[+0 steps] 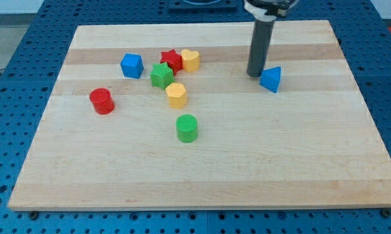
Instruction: Slightly move the blue triangle towards the bottom side
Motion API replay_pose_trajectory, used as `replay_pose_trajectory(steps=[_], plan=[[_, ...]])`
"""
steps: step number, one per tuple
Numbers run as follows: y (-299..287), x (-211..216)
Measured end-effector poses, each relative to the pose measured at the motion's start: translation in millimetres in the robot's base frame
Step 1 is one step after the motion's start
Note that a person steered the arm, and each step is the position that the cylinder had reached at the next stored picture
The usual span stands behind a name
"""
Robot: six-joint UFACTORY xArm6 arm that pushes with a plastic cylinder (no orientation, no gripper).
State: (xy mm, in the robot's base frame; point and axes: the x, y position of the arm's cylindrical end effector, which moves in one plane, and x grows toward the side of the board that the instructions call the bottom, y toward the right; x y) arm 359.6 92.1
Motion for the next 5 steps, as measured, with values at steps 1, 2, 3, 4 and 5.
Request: replay_pose_trajectory(steps=[1, 2, 3, 4, 5], plan=[[-7.2, 27.1], [25.6, 37.7], [12.7, 13.7], [12.1, -33.8], [54.5, -39.1]])
